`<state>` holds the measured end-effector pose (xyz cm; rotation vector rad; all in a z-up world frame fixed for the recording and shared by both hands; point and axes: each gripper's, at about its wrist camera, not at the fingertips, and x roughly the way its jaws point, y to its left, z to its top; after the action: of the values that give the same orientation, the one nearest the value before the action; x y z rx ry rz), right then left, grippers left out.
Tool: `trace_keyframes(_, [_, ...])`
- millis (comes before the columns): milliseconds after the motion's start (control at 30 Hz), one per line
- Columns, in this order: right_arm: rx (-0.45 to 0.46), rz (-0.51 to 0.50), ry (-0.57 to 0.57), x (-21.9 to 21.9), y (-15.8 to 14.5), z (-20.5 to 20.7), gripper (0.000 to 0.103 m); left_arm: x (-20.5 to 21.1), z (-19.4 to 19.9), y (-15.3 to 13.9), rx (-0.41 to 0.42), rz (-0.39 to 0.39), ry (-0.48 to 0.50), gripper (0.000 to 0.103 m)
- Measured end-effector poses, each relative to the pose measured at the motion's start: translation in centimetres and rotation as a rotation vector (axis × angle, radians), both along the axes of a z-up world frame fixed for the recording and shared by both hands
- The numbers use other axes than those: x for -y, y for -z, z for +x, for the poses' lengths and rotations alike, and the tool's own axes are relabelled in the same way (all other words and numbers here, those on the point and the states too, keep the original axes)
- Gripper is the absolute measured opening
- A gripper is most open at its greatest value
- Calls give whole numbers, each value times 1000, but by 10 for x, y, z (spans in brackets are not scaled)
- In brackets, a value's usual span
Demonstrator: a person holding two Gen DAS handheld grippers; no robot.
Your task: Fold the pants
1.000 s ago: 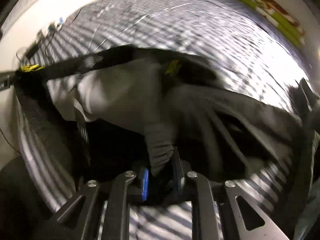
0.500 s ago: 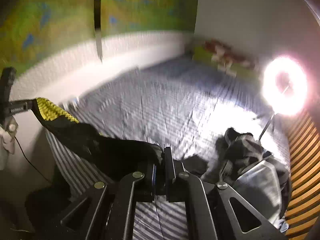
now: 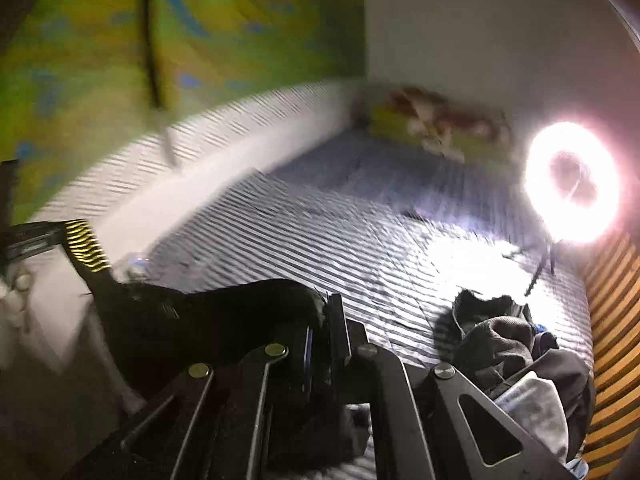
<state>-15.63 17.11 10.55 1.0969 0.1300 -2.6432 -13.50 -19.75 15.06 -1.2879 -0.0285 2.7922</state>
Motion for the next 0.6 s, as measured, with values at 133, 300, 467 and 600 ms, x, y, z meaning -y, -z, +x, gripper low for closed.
trace_keyframes(133, [-111,-14,104,12,-47,-52,5,-3,-56,-63,-148,29,-37,3])
trace_keyframes(300, [-333,-60,130,0,-128,-23,5,-10,-29,-137,-313,24,13,4])
trace_keyframes(467, [-282,-77,87,-18,-82,23,5,-39,10,-74,-200,-75,106,4])
trace_keyframes(600, [-70,-9,48,-18,51,52,5,-51,42,58,7,-96,146,4])
